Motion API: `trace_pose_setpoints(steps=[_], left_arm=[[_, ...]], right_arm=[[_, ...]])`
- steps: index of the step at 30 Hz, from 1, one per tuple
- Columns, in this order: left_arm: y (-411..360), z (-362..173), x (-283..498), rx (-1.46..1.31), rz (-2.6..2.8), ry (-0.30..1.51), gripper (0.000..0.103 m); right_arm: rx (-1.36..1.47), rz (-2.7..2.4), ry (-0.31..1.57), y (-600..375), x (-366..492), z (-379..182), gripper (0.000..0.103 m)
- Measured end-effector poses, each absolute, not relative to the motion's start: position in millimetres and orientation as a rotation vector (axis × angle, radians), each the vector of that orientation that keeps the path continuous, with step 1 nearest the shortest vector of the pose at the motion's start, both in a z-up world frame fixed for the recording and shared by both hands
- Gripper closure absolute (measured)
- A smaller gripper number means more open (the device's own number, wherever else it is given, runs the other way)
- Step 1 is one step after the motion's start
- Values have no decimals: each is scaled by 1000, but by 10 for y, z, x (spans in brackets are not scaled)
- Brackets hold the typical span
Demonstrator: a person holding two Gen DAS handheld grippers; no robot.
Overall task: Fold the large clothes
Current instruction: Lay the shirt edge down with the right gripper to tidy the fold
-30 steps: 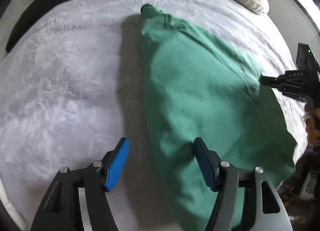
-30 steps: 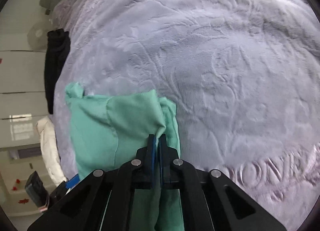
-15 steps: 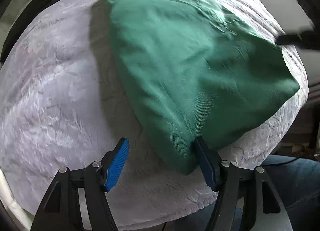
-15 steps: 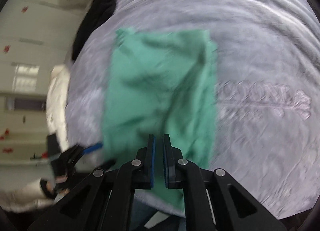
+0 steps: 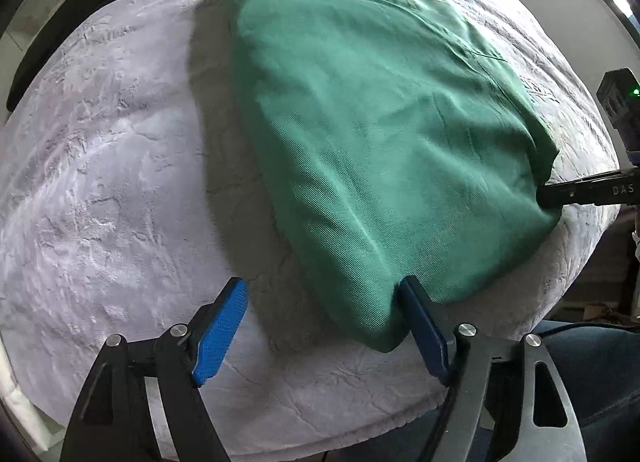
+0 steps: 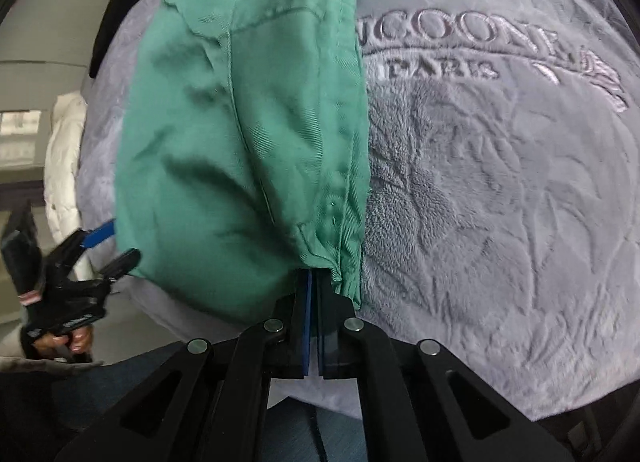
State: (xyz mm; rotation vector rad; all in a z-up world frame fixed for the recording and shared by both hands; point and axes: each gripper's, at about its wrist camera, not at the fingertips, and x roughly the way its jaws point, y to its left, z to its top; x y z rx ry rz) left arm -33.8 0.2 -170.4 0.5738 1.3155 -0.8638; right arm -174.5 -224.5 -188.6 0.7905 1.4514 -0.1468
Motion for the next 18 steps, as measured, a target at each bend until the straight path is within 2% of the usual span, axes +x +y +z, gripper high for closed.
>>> trace_pose_setpoints(steps=[3,4,11,18], left_arm=[[28,-1717,-308,561,-852,1321,24],[20,-1715,-316,551,-849,1329,24],[63,-1700,-263,558,-846,1329,23],[61,-1650,-218,566,-840,1334,24]], right_arm=[[800,-150,1463,-2254,-1725,-1809,101],[801,-140,1454,-2238,-1706,-1742,95],[856,-87,1287,-2309,-1614,-1180,95],[967,-249,1324,-2503,-1497,-1600,98]])
